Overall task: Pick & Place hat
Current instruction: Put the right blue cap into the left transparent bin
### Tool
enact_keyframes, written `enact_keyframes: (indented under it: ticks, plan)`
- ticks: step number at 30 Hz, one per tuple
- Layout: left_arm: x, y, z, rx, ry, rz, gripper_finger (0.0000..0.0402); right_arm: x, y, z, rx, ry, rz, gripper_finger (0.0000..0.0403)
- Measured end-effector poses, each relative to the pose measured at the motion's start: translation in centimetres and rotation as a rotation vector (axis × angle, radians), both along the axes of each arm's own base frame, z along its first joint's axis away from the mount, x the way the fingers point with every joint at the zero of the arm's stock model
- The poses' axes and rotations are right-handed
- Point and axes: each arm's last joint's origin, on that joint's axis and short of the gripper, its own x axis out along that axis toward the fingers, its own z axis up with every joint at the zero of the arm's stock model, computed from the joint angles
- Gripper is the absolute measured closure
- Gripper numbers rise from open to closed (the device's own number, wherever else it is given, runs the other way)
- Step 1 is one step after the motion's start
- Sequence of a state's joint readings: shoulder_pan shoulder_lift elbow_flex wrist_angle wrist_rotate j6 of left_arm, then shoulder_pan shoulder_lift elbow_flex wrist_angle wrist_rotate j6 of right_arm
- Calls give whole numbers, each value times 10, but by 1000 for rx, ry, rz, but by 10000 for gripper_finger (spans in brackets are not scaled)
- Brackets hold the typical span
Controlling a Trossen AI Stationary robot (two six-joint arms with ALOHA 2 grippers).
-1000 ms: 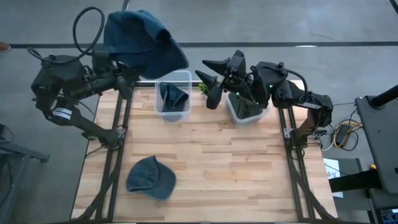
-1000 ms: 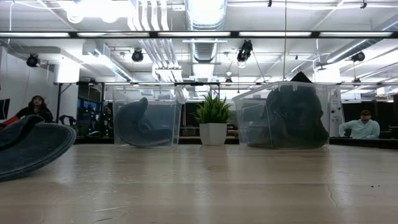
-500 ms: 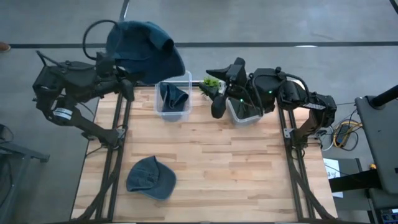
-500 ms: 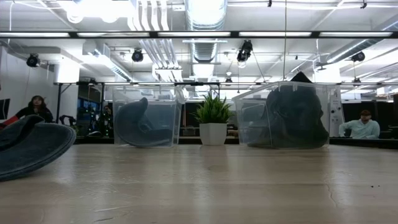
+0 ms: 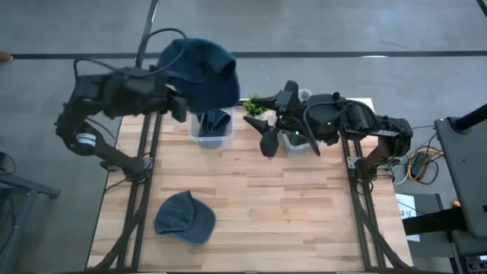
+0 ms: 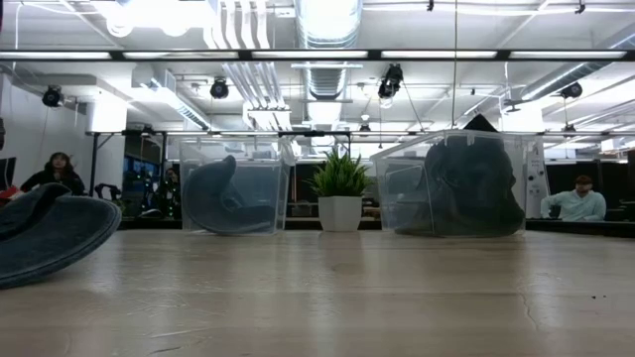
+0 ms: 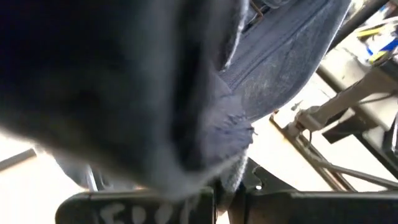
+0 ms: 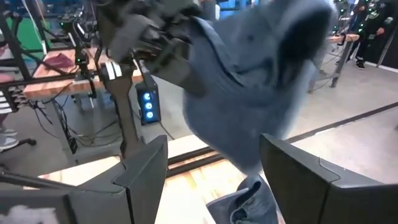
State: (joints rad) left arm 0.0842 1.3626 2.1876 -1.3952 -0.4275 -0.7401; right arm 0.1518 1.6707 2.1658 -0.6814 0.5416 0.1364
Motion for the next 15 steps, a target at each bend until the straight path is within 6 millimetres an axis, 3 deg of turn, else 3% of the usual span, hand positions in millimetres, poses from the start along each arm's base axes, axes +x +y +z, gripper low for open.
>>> enact_keyframes:
  ticks: [15]
  plan:
    - [36, 81, -42, -238, 273, 90, 397, -4, 15, -8, 23, 72, 37, 164]
